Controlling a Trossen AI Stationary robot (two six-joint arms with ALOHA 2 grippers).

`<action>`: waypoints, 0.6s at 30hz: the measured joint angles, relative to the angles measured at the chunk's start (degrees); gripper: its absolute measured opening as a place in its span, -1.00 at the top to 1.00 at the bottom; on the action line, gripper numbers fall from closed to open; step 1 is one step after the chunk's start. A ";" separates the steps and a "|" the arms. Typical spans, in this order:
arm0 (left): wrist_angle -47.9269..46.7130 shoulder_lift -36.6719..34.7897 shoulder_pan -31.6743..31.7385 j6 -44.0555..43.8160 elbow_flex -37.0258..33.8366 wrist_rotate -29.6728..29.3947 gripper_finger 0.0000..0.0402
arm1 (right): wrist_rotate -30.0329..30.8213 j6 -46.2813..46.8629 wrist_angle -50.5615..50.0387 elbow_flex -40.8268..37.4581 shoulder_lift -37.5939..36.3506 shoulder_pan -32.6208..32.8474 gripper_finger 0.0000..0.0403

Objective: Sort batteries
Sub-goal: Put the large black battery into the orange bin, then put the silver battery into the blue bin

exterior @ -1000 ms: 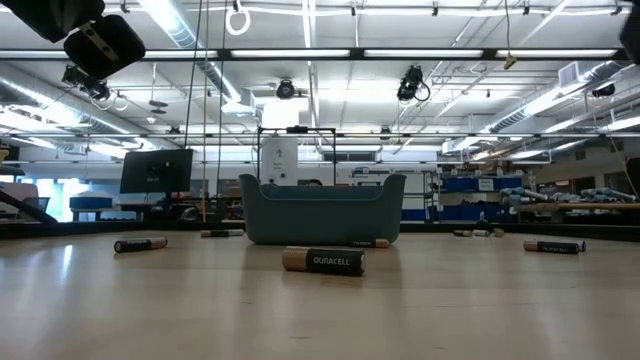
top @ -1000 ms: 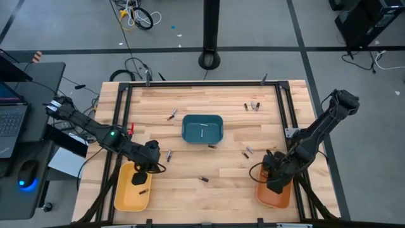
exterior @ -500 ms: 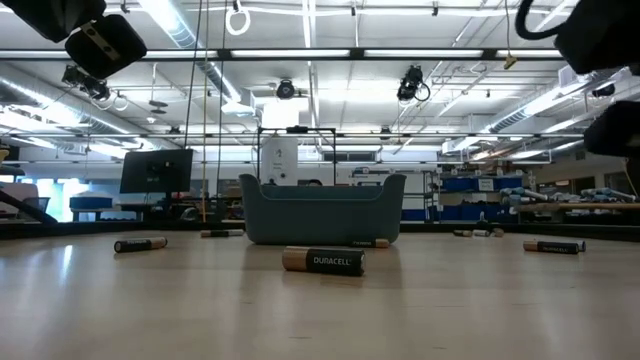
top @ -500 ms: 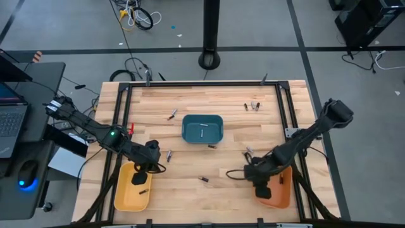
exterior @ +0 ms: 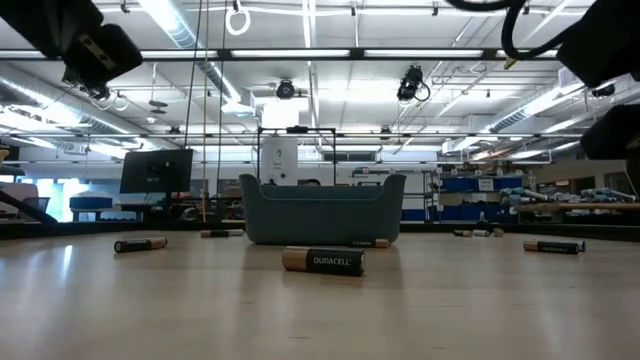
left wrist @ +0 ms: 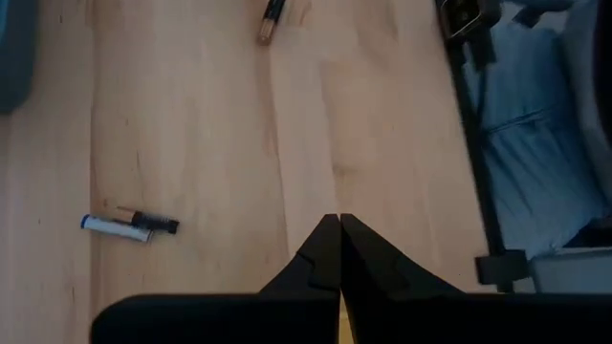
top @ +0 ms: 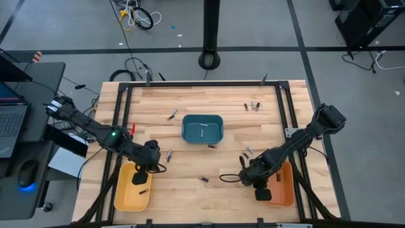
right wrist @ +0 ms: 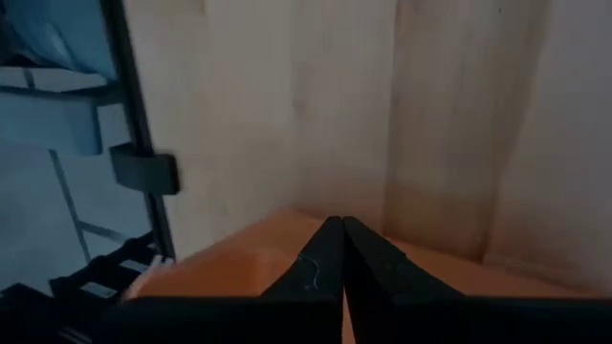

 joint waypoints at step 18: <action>-3.15 9.90 -0.41 -13.43 -0.02 21.07 0.96 | 15.57 1.56 -4.34 -0.04 -13.58 0.00 0.95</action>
